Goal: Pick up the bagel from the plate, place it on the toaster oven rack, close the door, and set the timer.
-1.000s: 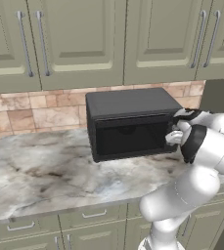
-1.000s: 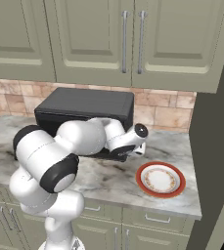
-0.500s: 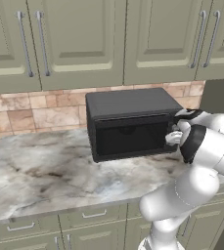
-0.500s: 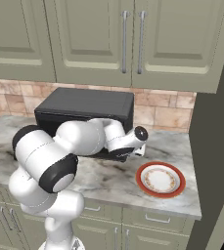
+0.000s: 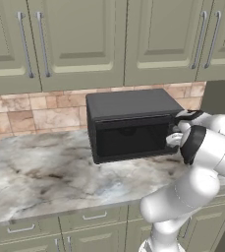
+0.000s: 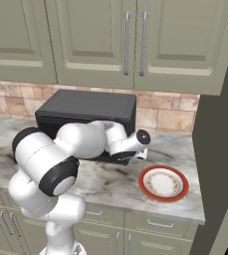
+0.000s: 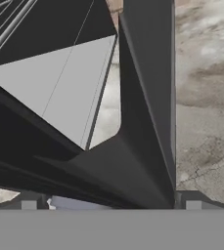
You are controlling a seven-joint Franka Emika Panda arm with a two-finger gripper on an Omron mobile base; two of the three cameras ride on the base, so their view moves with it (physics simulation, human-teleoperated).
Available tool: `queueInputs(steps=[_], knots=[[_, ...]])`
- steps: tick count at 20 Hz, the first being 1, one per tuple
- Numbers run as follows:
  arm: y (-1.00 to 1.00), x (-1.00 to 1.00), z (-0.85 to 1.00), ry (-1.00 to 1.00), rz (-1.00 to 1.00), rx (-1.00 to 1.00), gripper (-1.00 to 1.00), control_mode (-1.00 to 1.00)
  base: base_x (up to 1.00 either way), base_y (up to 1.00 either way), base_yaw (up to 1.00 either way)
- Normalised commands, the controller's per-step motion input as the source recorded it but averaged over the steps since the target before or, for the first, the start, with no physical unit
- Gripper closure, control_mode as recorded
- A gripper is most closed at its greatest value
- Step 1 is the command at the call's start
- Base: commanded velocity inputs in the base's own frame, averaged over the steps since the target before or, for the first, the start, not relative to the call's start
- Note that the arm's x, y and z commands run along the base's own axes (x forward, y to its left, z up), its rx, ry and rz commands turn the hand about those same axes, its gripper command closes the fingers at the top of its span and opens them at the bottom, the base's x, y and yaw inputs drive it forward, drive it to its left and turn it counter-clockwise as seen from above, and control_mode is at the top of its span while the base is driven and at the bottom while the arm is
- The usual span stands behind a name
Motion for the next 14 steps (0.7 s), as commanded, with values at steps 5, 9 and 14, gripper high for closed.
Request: queueInputs(steps=[5,9,14], knots=[[-0.45,0.15,-0.01,0.01,0.09,0.14,1.0,-1.0,0.0,0.0,0.0],[-0.52,0.18,0.0,0.03,0.12,0.19,1.0,-1.0,0.0,0.0,0.0],[-0.59,0.21,0.0,0.06,0.12,0.2,1.0,-1.0,0.0,0.0,0.0]])
